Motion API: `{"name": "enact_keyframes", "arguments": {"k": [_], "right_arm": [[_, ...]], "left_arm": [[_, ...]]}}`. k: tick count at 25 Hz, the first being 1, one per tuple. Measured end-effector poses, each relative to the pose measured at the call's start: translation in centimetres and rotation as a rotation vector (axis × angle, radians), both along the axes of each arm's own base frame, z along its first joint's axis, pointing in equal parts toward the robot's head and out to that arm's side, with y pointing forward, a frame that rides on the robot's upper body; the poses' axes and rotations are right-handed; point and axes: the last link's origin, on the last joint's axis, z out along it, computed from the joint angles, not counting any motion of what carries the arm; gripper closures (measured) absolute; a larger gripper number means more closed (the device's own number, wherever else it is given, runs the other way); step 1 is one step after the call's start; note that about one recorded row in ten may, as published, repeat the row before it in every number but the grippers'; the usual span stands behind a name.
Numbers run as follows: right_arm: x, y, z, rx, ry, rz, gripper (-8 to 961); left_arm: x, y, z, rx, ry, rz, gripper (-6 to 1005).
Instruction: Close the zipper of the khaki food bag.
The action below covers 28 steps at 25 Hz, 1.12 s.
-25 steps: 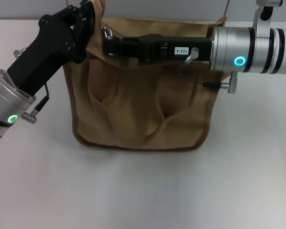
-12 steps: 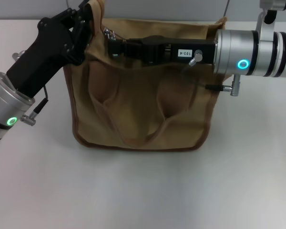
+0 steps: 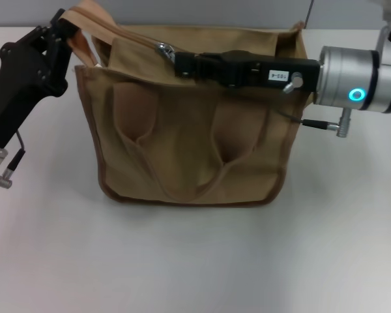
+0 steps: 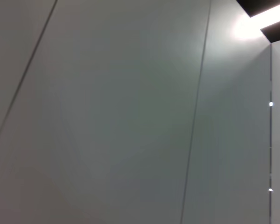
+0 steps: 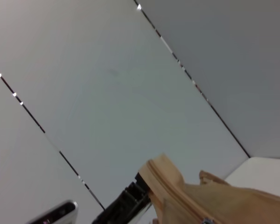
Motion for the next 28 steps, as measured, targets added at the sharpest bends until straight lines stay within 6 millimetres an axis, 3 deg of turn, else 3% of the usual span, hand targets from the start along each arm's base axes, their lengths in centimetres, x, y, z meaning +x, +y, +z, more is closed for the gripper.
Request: {"name": "enact_keyframes", "arguments": {"k": [8,13,20,28], "right_arm": [[1.7,-1.1,0.9,-0.004,0.029,-0.022,953],[4.2,-2.4,2.2,0.017,0.069,-0.07,953],[8.0,-4.3,5.7,0.136,0.154,-0.149,954],[10.9,-5.8,7.4,0.262,0.204,-0.23,954]], "left_arm": [[-0.9,-0.2,0.3,0.014,0.008,0.041,961],[-1.2,-0.3,0.2,0.011,0.014,0.061,961],[-1.4,-0.4,0.2,0.011,0.014,0.069,960],[-1.8,-1.0,0.1,0.016,0.017,0.08,959]]}}
